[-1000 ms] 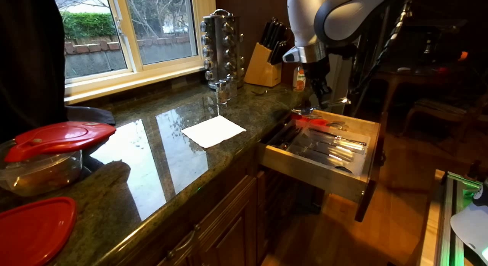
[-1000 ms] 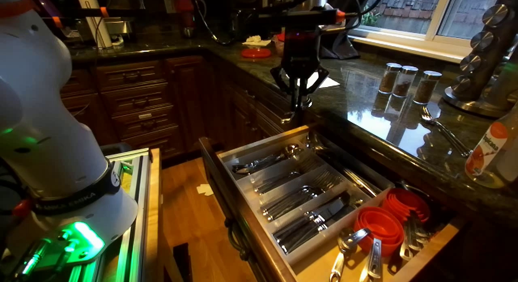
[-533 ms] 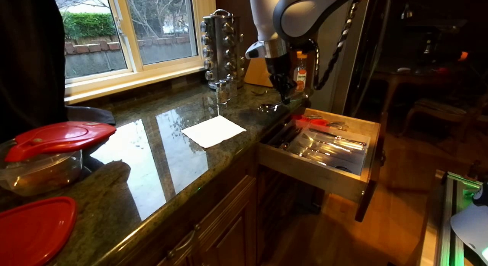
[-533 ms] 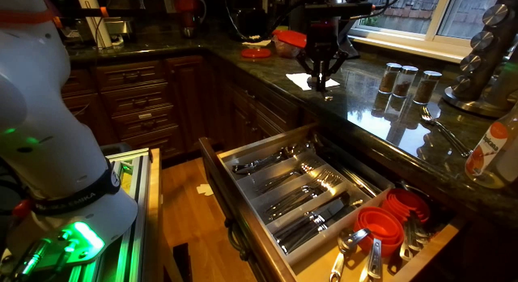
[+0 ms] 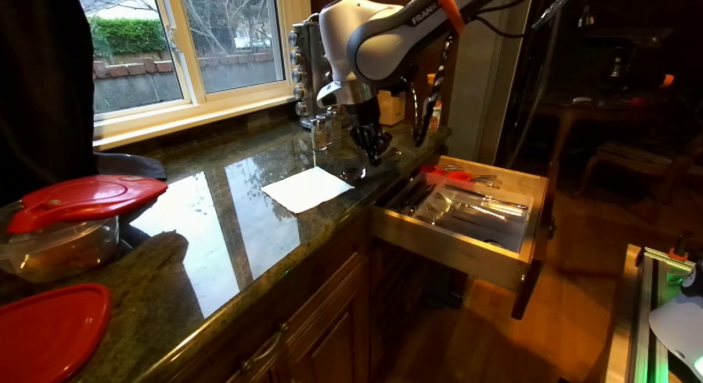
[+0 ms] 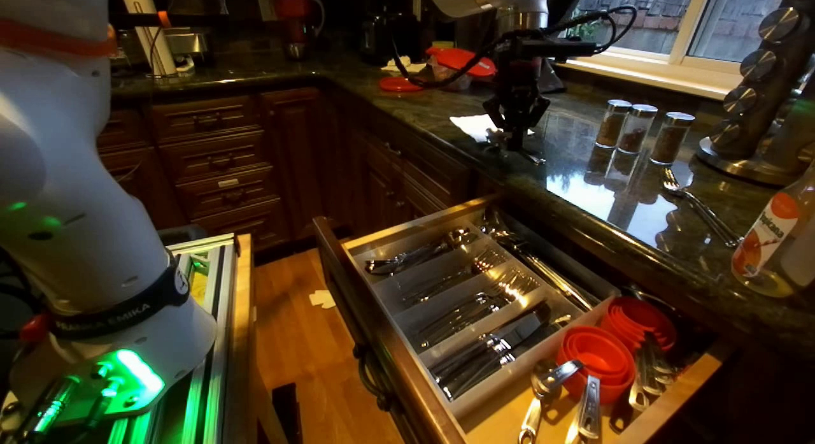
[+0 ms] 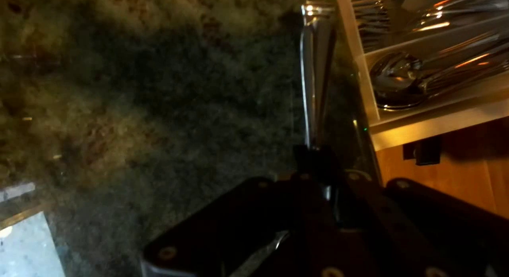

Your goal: Remove some spoons from the cutlery holder and put them on the counter.

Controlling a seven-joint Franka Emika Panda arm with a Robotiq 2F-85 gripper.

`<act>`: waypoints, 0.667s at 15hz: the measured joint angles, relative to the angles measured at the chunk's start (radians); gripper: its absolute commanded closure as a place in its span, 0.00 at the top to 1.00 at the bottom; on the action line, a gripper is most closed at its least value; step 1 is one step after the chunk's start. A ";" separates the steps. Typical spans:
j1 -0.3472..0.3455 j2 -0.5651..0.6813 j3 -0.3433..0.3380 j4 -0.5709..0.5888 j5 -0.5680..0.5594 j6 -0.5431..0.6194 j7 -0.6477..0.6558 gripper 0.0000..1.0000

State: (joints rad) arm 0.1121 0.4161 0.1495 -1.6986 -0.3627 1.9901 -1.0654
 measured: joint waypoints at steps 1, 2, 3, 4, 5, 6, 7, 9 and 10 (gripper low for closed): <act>0.001 0.021 0.004 0.025 0.001 0.000 -0.015 0.02; 0.003 0.039 0.006 0.049 0.002 0.000 -0.026 0.02; 0.004 0.055 0.008 0.070 0.005 0.000 -0.037 0.02; 0.005 0.068 0.010 0.089 0.008 0.000 -0.043 0.02; 0.006 0.081 0.011 0.106 0.011 0.000 -0.049 0.02; 0.008 0.092 0.012 0.122 0.012 0.000 -0.054 0.15; 0.009 0.103 0.012 0.135 0.012 0.000 -0.058 0.35; 0.009 0.121 0.011 0.157 0.012 0.000 -0.060 0.49; 0.009 0.129 0.011 0.166 0.012 0.000 -0.060 0.55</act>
State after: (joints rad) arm 0.1213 0.5453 0.1601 -1.5330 -0.3505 1.9900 -1.1252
